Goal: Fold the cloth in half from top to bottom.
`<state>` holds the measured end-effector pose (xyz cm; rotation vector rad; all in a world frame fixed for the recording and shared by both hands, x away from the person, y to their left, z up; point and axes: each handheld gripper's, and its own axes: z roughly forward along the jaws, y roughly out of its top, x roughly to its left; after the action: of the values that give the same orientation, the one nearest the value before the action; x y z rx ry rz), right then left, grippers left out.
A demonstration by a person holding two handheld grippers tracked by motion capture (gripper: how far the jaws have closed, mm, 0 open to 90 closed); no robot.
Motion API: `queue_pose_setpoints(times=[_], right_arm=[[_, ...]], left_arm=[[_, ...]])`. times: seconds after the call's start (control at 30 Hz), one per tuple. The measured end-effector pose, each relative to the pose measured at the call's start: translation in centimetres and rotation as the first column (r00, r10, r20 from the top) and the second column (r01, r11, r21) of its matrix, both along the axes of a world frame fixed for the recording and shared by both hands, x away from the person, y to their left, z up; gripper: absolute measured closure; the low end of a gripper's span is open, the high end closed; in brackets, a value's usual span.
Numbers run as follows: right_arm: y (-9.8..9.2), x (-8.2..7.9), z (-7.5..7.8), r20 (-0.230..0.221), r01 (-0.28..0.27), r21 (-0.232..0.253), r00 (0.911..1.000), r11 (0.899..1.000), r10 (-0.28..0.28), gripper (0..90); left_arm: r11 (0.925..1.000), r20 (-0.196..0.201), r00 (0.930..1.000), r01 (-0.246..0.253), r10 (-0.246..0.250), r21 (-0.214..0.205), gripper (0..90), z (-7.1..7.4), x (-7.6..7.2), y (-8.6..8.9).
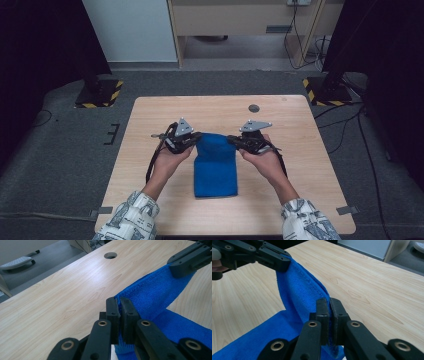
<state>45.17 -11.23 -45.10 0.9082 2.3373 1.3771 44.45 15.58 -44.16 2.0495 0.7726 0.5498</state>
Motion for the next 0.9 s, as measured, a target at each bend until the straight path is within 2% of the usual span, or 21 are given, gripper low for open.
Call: queue_pose_setpoints(times=[0.2, 0.57, 0.9], right_arm=[[-0.1, -0.7, -0.1, 0.003, -0.015, -0.001, 0.9999, 1.0, 0.015, 86.5], [-0.7, -2.2, -1.3, -0.008, -0.036, -0.01, 0.9993, 0.999, 0.036, 86.5], [-0.9, -3.2, -1.5, -0.01, -0.058, 0.001, 0.9983, 0.998, 0.058, 86.3]], left_arm=[[0.9998, -0.01, 0.9998, 0.016, -0.016, -0.012, 85.7, -0.5, -0.9, 0.1], [0.9991, -0.037, 0.9986, 0.037, -0.038, -0.021, 85.5, -1.8, -2.6, 0.1], [0.9973, -0.053, 0.9975, 0.044, -0.047, -0.059, 85.2, -2.5, -4.1, 0.5]])
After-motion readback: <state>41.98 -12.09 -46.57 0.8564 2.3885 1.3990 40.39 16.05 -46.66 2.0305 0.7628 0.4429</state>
